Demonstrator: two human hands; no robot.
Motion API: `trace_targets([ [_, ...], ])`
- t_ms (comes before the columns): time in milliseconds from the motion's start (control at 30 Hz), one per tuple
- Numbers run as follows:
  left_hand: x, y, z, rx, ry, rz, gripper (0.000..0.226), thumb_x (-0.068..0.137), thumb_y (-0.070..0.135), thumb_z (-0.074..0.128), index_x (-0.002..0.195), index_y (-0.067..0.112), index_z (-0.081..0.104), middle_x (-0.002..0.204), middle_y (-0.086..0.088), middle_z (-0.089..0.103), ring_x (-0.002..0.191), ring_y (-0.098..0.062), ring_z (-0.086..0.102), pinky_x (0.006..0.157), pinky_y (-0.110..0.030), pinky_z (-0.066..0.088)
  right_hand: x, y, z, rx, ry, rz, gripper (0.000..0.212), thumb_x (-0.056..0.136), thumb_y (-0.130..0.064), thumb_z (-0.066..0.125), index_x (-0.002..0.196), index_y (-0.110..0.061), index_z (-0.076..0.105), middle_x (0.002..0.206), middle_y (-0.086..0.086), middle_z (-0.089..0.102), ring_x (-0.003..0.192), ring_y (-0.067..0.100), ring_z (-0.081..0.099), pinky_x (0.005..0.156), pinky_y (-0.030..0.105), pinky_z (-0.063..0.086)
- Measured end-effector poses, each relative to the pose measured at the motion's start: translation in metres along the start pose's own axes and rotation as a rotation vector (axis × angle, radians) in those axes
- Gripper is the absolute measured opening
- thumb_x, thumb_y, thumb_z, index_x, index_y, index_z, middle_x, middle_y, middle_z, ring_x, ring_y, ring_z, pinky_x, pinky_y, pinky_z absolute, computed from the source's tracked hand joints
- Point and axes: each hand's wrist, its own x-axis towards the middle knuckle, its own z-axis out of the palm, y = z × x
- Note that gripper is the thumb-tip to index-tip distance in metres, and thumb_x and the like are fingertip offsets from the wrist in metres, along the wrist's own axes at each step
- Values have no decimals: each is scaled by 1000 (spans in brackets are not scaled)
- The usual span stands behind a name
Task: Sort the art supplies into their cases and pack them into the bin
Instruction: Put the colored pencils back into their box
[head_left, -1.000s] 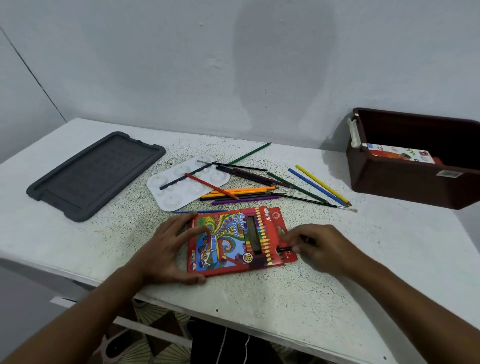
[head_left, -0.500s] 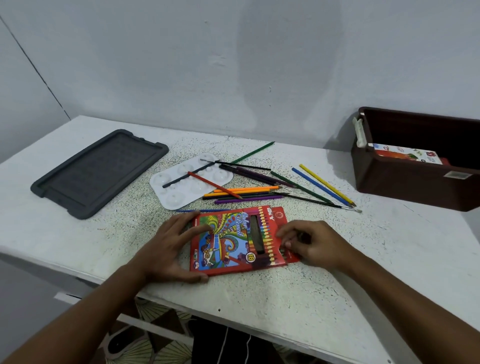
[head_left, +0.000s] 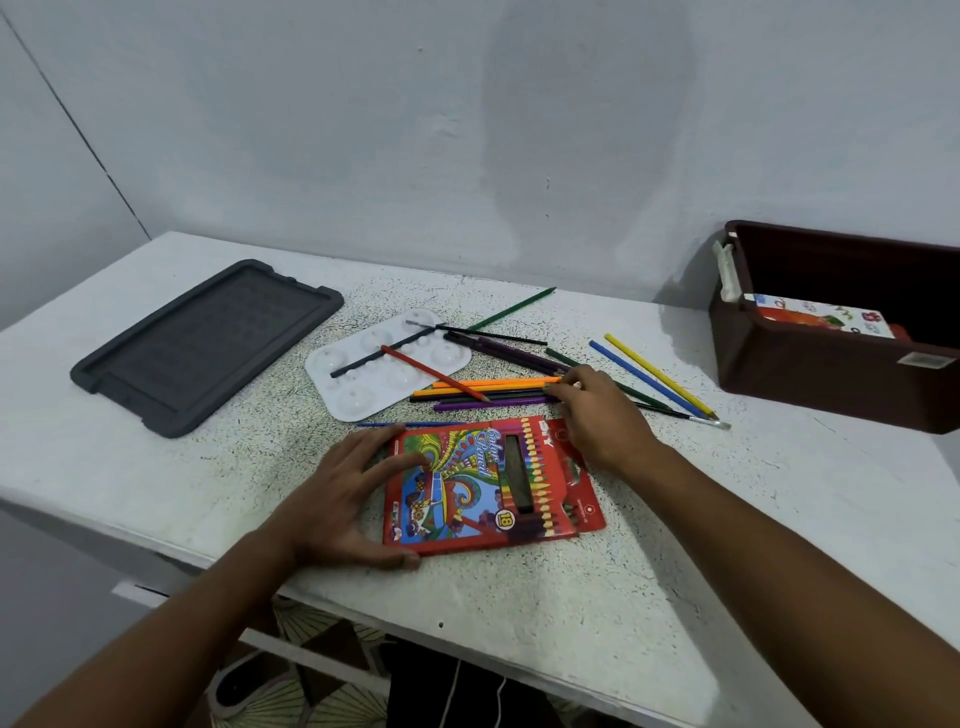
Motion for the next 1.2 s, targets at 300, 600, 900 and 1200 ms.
trace_targets([
  [300, 0, -1, 1, -1, 15, 4, 95, 59, 86, 62, 140, 43, 37, 151, -3, 32, 136, -23, 33, 108, -43, 31, -1, 1, 4, -30, 69, -15, 40, 92, -30, 62, 128, -16, 54, 127, 8, 53, 120, 24, 44, 91, 35, 41],
  [600, 1, -1, 0, -13, 12, 4, 95, 58, 85, 63, 140, 45, 35, 151, -1, 31, 136, -19, 30, 108, -41, 30, -10, 14, 2, -7, 63, -60, 34, 94, -30, 57, 125, -15, 56, 125, 6, 56, 119, 21, 43, 92, 33, 39],
  [900, 0, -2, -1, -13, 3, -6, 95, 59, 87, 60, 140, 44, 36, 152, -1, 31, 137, -21, 30, 109, -41, 29, -49, 78, -24, 158, 235, -57, 20, 85, 6, 64, 100, -4, 73, 93, 10, 61, 88, 29, 59, 75, 35, 46],
  [1200, 1, -2, 0, -22, 10, 8, 95, 59, 87, 61, 139, 45, 35, 152, -1, 32, 137, -22, 31, 109, -43, 30, -96, 124, -47, 39, 182, -68, 28, 77, 12, 71, 96, -7, 74, 88, 8, 64, 79, 29, 62, 68, 31, 45],
])
